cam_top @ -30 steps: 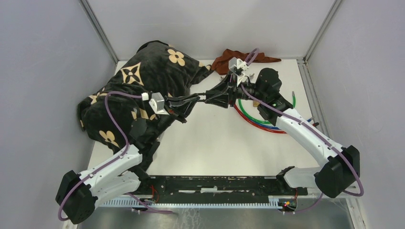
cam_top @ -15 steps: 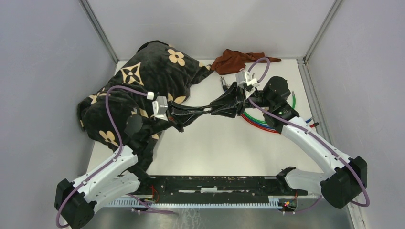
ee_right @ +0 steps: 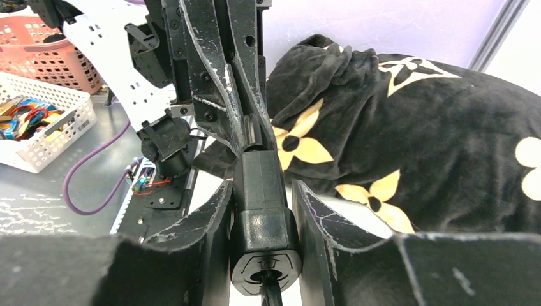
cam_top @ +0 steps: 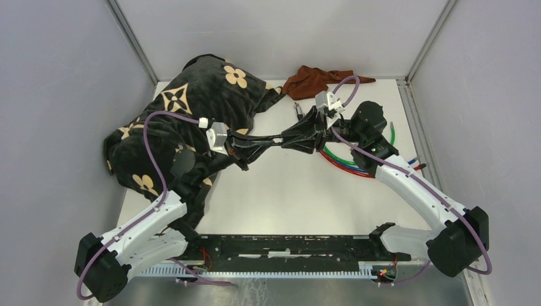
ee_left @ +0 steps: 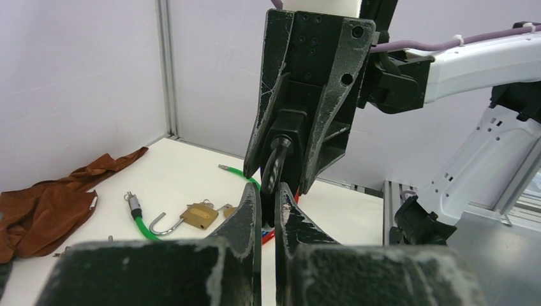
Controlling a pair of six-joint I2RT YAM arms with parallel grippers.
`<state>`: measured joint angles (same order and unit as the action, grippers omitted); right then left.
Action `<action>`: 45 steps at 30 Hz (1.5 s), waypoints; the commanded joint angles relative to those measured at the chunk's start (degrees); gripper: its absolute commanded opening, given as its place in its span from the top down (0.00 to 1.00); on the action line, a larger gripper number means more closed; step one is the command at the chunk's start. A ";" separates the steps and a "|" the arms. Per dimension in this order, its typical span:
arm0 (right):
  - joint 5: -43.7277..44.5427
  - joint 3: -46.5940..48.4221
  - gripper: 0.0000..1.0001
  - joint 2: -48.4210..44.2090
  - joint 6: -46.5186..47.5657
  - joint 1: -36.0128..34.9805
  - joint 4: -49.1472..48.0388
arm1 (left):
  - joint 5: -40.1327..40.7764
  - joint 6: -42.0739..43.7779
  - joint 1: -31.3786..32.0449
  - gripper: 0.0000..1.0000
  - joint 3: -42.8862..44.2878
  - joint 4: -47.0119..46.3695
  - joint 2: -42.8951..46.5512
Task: Lock with the key
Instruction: Lock the lock.
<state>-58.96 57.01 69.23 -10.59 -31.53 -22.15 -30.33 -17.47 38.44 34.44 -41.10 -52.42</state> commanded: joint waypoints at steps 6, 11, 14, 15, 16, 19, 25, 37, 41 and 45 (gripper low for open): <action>13.87 8.33 1.00 3.95 7.33 -5.22 -3.97 | -18.88 -7.88 10.72 0.98 0.63 8.82 -8.55; 13.42 10.06 1.00 5.99 7.54 -5.30 -3.79 | -21.78 -6.10 12.23 0.98 2.64 10.49 -9.87; 14.03 9.08 1.00 6.48 8.38 -5.35 -2.88 | -21.93 -4.90 12.95 0.98 2.78 8.32 -9.42; 14.36 8.76 1.00 6.61 8.91 -5.28 -2.12 | -21.92 -4.06 13.21 0.98 2.69 7.53 -9.08; 14.68 8.40 1.00 6.77 9.17 -5.23 -1.78 | -21.81 -3.39 13.40 0.98 2.59 6.80 -8.76; 15.40 8.17 1.00 7.18 9.64 -5.29 -1.33 | -22.02 -2.49 14.04 0.98 2.74 5.87 -8.72; 15.41 10.93 1.00 8.89 8.68 -5.42 -2.57 | -23.04 -3.20 15.06 0.98 3.33 7.64 -10.12; 11.69 10.61 1.00 10.39 8.15 -5.76 -3.84 | -25.10 -3.31 16.88 0.98 4.11 4.82 -11.95; 9.06 8.61 1.00 6.69 11.39 -3.45 1.26 | -24.29 -1.85 14.90 0.98 3.06 3.80 -8.78; 8.22 6.23 1.00 4.20 12.22 -2.66 1.99 | -23.72 -3.61 12.30 0.98 2.21 0.65 -6.13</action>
<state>-56.45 63.44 71.90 -3.01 -29.19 -10.70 -20.93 -14.39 39.97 36.64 -41.80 -57.65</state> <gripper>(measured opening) 0.391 0.059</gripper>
